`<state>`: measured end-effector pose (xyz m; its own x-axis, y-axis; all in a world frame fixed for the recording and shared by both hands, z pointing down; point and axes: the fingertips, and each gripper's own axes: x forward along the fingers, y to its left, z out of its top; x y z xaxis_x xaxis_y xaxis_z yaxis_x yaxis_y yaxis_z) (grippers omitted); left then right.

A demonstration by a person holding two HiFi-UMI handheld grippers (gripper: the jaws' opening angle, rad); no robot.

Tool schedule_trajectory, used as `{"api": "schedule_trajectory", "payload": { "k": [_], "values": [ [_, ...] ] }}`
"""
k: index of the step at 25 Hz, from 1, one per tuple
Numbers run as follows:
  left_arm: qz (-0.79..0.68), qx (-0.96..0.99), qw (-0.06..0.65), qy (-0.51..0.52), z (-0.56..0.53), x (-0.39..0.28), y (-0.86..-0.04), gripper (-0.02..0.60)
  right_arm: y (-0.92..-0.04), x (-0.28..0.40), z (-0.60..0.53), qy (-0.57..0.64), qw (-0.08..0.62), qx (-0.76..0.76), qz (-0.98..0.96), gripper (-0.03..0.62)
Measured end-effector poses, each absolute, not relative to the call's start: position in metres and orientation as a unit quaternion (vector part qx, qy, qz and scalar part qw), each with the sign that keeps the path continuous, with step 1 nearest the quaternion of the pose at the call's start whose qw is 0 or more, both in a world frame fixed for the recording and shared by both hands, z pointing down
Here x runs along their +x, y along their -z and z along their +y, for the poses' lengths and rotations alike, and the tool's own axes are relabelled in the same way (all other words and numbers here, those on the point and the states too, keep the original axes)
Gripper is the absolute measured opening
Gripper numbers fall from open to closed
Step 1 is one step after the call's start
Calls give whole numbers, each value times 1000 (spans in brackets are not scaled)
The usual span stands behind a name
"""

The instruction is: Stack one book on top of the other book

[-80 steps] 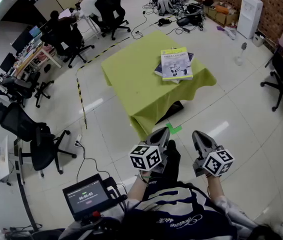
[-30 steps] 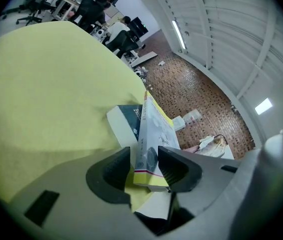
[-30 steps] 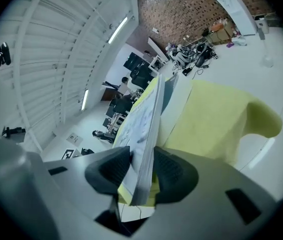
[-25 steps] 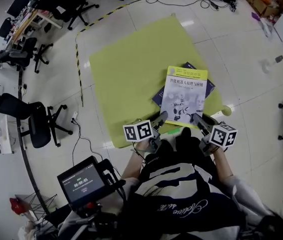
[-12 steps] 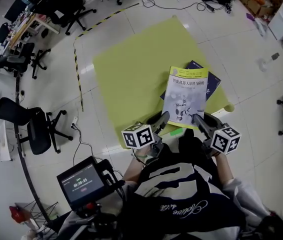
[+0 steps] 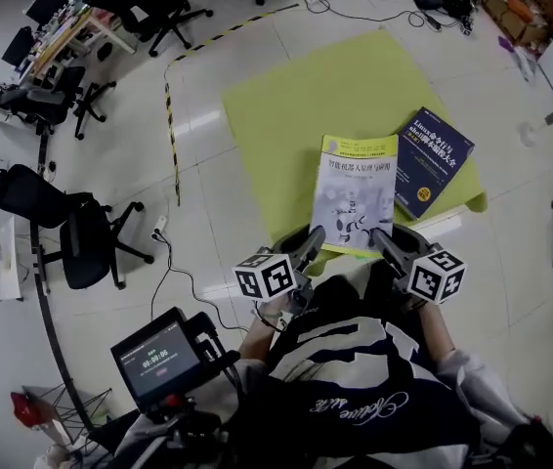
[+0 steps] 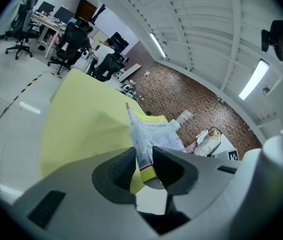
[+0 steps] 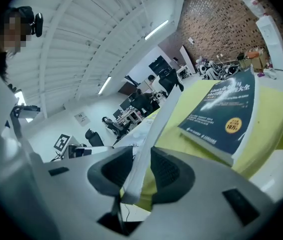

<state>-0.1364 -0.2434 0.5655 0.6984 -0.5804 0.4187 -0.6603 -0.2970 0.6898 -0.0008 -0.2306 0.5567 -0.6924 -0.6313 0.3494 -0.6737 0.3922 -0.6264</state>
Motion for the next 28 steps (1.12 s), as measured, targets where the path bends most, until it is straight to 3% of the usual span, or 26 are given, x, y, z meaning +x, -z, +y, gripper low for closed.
{"api": "schedule_trajectory", "payload": {
  "k": [7,13,21,28],
  "values": [
    [-407,780,470,-77,-201,-200,-606,110,-597,-65,-198,-411,72,363,-834,110],
    [-416,775,445,-168,-183,-209,-650,112,-650,-72,-182,-424,138,373,-813,117],
    [-471,740,438,-197,-182,-229,-665,123,-662,-50,-185,-423,144,438,-780,179],
    [-488,744,436,-138,-169,-238,-625,123,-619,-40,-160,-410,89,440,-794,179]
  ]
}}
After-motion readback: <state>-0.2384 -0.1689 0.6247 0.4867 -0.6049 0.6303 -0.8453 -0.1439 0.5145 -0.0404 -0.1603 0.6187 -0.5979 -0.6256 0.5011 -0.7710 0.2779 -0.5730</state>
